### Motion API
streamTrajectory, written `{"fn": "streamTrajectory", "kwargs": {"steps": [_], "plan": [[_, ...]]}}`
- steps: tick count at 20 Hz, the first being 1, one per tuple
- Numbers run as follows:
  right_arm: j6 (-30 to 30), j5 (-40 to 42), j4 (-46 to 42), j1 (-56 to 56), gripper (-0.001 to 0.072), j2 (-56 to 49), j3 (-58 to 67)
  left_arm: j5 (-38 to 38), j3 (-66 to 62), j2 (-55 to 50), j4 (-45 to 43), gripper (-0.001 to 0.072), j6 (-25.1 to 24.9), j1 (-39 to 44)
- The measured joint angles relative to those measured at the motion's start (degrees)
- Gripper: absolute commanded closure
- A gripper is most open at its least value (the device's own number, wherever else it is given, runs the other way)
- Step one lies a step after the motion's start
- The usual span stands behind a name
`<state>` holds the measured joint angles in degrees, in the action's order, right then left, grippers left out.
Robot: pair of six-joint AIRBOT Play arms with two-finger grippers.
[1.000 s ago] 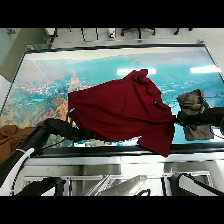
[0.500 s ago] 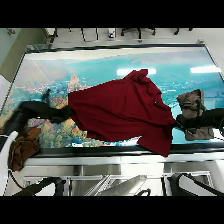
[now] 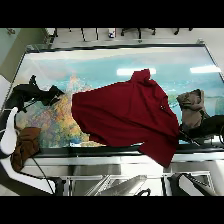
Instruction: Fold the shirts.
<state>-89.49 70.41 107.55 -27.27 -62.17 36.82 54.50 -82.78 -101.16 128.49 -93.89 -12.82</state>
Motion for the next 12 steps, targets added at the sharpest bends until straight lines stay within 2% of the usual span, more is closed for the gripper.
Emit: {"fn": "streamTrajectory", "kwargs": {"steps": [1, 2, 4, 10, 11, 12], "plan": [[0.9, 0.4, -0.2, 0.0, 0.0682, 0.9, -0.1, 0.4, -2.8, -3.0, 0.5, 0.0161, 0.0, 0.4], [1.6, 0.6, -0.1, 0.0, 0.0635, 1.4, -0.1, 1.1, -5.3, -5.6, 0.9, 0.0161, -0.1, 1.0], [2.6, 0.6, 1.2, 0.0, 0.0322, 2.0, -0.2, 2.6, -10.5, -10.6, 1.4, 0.0161, -0.2, 2.6], [3.4, -1.0, 4.0, 0.0, 0.0323, 2.6, -0.2, 9.6, -25.2, -22.1, 3.0, 0.0163, -0.2, 7.1], [3.2, -1.5, 4.0, 0.0, 0.0323, 2.6, 0.0, 10.7, -27.0, -23.4, 3.0, 0.0287, -0.2, 7.5], [2.8, -2.4, 4.2, 0.0, 0.0323, 2.5, 0.3, 11.8, -28.2, -24.3, 2.7, 0.0574, -0.2, 7.8]]}}
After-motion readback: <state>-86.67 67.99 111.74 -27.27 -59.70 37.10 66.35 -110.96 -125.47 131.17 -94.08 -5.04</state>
